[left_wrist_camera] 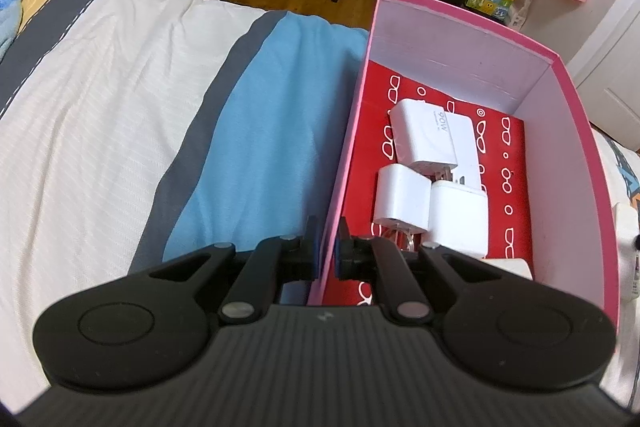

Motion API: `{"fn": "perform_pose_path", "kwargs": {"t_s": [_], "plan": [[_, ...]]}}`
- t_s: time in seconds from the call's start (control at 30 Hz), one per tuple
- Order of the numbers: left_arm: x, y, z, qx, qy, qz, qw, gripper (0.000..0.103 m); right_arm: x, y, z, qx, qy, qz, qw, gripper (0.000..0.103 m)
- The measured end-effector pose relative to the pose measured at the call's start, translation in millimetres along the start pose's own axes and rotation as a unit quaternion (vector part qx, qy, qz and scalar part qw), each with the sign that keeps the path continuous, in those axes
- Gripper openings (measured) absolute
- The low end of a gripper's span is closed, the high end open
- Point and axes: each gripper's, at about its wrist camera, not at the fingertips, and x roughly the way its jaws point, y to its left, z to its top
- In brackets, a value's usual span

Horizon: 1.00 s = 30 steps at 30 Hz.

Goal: Organize rigid objects
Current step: 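Move the right tool to the silver keys and grasp them, then carry the keys into the pink box and release them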

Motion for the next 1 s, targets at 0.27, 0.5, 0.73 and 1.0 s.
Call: {"fn": "perform_pose_path", "kwargs": {"t_s": [0.27, 0.5, 0.73, 1.0], "plan": [[3, 1, 0, -0.001, 0.004, -0.001, 1.0, 0.007, 71, 15, -11, -0.047, 0.078, -0.031, 0.995, 0.035], [4, 1, 2, -0.001, 0.005, -0.001, 1.0, 0.007, 60, 15, -6, 0.029, 0.073, -0.018, 0.997, 0.013], [4, 2, 3, -0.004, 0.004, -0.003, 1.0, 0.007, 40, 13, 1, 0.083, 0.04, 0.007, 0.996, 0.013], [6, 3, 3, -0.008, 0.003, -0.004, 1.0, 0.006, 5, 28, 13, 0.075, -0.031, 0.048, 0.995, 0.013]]}}
